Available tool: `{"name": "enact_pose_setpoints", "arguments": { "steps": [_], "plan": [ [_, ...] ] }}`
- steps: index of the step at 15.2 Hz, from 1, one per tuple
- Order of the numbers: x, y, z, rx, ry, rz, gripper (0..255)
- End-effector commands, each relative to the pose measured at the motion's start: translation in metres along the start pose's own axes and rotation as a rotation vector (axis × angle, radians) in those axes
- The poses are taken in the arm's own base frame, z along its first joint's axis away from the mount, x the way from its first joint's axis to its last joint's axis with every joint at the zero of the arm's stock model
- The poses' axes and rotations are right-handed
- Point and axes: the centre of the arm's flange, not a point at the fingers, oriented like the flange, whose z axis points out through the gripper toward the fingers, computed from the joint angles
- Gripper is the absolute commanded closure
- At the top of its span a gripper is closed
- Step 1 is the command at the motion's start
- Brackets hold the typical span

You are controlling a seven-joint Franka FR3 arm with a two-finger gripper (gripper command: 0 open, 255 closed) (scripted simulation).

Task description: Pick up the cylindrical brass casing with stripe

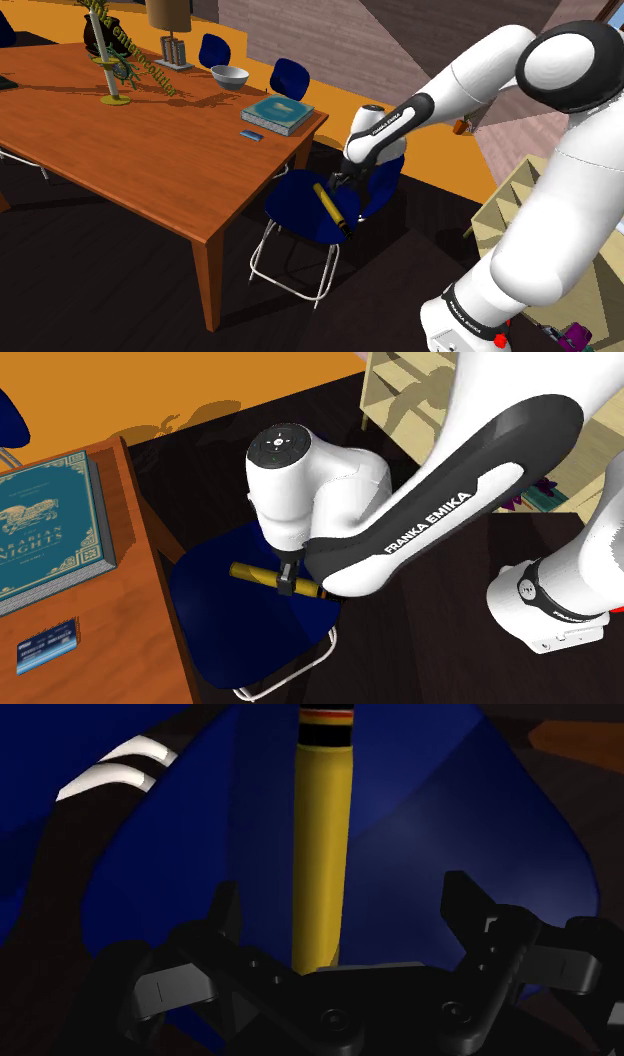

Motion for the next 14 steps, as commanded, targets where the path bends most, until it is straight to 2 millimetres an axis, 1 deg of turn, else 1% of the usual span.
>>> {"name": "enact_pose_setpoints", "arguments": {
  "steps": [1, 4, 5, 12, 14],
  "plan": [
    [0.009, 0.001, 0.025, 0.005, -0.005, 0.019, 0],
    [0.023, 0.004, 0.063, 0.012, -0.013, 0.045, 0],
    [0.026, 0.005, 0.071, 0.013, -0.015, 0.051, 0],
    [0.026, 0.004, 0.108, 0.013, -0.015, 0.051, 0],
    [0.026, 0.004, 0.111, 0.013, -0.015, 0.051, 0]
  ]
}}
